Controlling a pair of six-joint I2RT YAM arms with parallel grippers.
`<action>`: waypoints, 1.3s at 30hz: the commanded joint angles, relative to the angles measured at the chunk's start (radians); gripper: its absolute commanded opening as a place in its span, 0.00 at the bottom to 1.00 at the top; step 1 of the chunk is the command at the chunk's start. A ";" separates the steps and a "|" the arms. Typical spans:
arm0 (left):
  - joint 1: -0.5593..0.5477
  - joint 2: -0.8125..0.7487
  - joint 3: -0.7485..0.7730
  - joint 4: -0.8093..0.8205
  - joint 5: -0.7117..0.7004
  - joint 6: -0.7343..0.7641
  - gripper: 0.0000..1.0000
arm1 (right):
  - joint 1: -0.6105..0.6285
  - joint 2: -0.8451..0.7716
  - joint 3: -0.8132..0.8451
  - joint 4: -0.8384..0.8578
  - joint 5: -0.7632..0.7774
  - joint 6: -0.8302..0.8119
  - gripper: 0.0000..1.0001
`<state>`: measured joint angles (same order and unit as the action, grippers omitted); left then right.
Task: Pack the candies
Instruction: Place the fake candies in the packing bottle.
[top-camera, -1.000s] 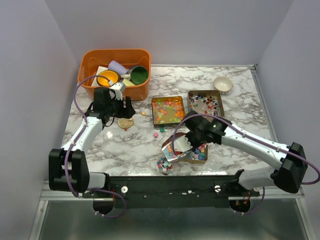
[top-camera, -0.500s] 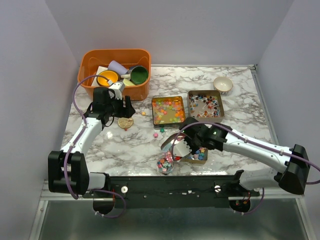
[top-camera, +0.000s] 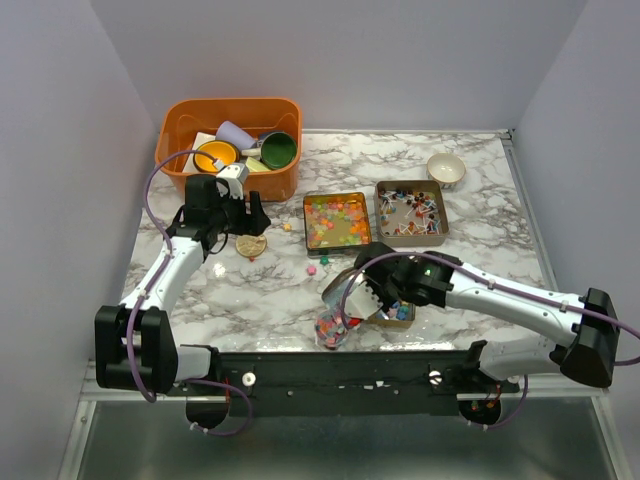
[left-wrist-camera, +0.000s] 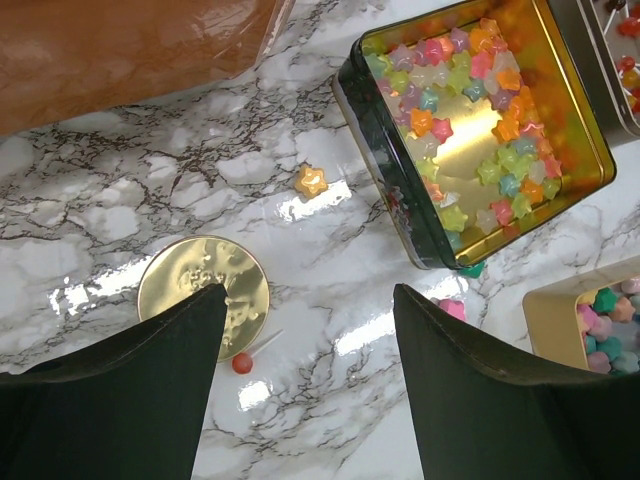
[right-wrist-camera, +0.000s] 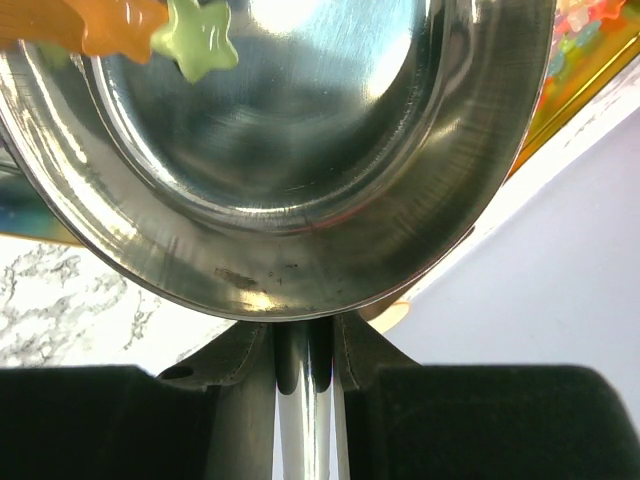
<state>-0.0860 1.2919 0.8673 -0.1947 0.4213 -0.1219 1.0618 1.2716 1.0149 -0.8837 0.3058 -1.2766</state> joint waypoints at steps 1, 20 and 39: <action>0.008 -0.031 -0.013 0.023 -0.010 -0.012 0.79 | 0.027 0.011 0.045 -0.069 0.084 -0.012 0.01; 0.006 -0.023 -0.001 0.003 -0.003 -0.035 0.79 | 0.087 0.043 0.131 -0.170 0.214 0.058 0.01; -0.026 0.038 0.004 -0.023 0.059 -0.015 0.78 | -0.845 -0.250 0.033 -0.011 -0.278 0.649 0.01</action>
<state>-0.0891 1.3113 0.8684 -0.1928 0.4381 -0.1654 0.4732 1.0149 1.0832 -1.0687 0.2169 -0.8547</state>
